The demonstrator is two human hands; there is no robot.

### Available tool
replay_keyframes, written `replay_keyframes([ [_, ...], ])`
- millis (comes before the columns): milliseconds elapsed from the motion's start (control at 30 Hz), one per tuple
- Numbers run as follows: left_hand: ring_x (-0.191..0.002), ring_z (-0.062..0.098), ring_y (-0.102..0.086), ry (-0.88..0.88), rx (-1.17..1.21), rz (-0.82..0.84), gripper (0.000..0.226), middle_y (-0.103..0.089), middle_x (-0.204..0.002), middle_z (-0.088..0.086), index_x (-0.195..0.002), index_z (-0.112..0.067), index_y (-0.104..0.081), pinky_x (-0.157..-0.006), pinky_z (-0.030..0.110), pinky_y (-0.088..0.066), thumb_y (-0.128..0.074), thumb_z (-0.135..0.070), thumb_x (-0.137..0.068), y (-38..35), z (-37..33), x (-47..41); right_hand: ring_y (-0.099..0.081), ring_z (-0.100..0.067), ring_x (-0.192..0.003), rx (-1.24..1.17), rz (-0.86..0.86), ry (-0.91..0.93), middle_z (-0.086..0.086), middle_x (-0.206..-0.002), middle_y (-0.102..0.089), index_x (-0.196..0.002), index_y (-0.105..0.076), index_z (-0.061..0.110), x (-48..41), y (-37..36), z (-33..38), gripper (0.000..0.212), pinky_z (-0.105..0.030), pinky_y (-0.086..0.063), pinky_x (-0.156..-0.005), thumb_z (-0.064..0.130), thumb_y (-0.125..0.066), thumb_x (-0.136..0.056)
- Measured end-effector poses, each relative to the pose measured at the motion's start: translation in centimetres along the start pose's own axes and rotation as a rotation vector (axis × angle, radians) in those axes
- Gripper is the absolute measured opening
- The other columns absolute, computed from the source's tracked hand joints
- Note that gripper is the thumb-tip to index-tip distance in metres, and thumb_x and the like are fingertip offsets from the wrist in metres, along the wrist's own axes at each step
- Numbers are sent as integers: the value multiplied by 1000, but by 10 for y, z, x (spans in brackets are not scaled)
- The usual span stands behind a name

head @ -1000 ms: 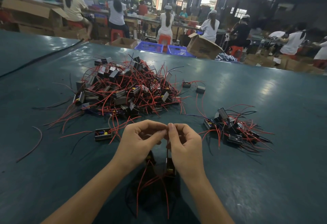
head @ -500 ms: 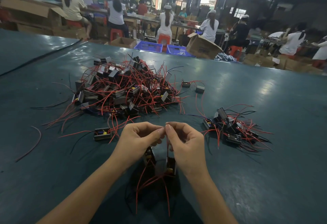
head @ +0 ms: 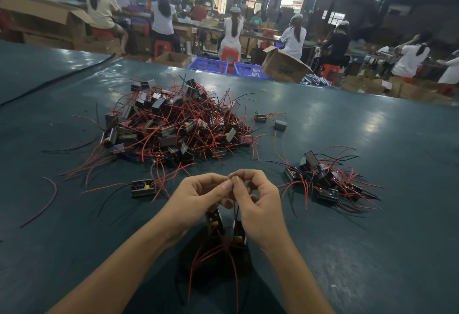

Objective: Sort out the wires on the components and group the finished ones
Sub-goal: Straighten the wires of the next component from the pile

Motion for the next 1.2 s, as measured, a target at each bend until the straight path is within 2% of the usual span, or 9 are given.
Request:
replay_keyframes([
  [100, -71, 11, -62, 13, 5, -1, 28, -71, -77, 1, -87, -22, -78, -69, 21, -48, -71, -44, -71, 1, 1, 0, -63, -30, -79, 48, 18, 16, -21, -93, -62, -97, -61, 10, -1, -1, -2, 8, -35, -60, -73, 6, -54, -97],
  [200, -73, 15, -58, 33, 51, 6, 30, -68, -78, 5, -86, -18, -78, -73, 30, -43, -72, -44, -71, 0, 3, 0, -61, -16, -76, 0, 60, -5, -5, -85, -63, -97, -60, 12, -1, -3, -2, 11, -41, -56, -76, 6, -51, -99],
  [333, -73, 13, -61, -8, 67, -41, 21, -72, -79, 4, -85, -20, -78, -73, 28, -46, -73, -35, -72, 0, 0, 1, -60, -21, -78, -25, 69, 9, 3, -82, -63, -95, -59, 14, -1, -2, -1, 15, -51, -53, -77, 4, -49, -100],
  [467, -66, 6, -66, -226, -171, -105, 9, -74, -74, 1, -80, -23, -77, -63, 15, -51, -68, -26, -79, 0, -13, 3, -61, -1, -67, -19, 61, 58, 13, -72, -65, -91, -60, 12, 0, 1, 4, 11, -18, -49, -64, 11, -51, -97],
  [567, -69, 6, -68, -382, -405, -173, 7, -74, -77, -8, -85, -24, -74, -64, 14, -52, -68, -26, -82, 1, -20, 7, -44, -5, -53, 37, -48, 31, 12, -57, -52, -74, -60, 17, -1, 9, 4, 28, -19, -37, -51, 34, -58, -95],
  [667, -73, 4, -68, -520, -627, -209, 7, -73, -77, -12, -88, -20, -75, -65, 12, -50, -73, -14, -84, 1, -25, 11, -37, -3, -46, 194, -50, 10, 12, -47, -44, -59, -59, 17, -3, 11, 0, 38, -17, -33, -47, 32, -62, -94],
  [833, -77, 2, -65, -647, -871, -159, 10, -71, -82, -8, -92, -13, -75, -70, 16, -51, -74, -9, -83, 0, -29, 13, -39, 0, -47, 245, 23, -55, 13, -49, -47, -69, -63, 16, -4, 8, -8, 30, -14, -35, -49, 23, -58, -97],
  [1000, -77, 4, -64, -653, -946, -129, 11, -71, -83, -6, -95, -13, -75, -70, 26, -53, -71, -16, -85, 4, -30, 13, -46, -2, -51, 456, 64, 25, 17, -57, -54, -79, -60, 27, -2, 7, -7, 20, -15, -37, -50, 33, -55, -98],
  [1200, -80, 0, -66, -591, -863, -119, 14, -73, -83, -9, -95, -15, -76, -72, 13, -51, -75, -9, -82, 8, -31, 9, -51, -4, -67, 654, 98, 127, 16, -78, -53, -94, -57, 26, 0, 7, -4, 13, -30, -49, -63, 35, -50, -100],
])
Point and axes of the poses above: each hand's wrist, its own x-axis away from the middle knuckle, its own y-axis out of the back of the hand, z = x × y, the point moved 4 cm from there along -x, towards the middle knuckle
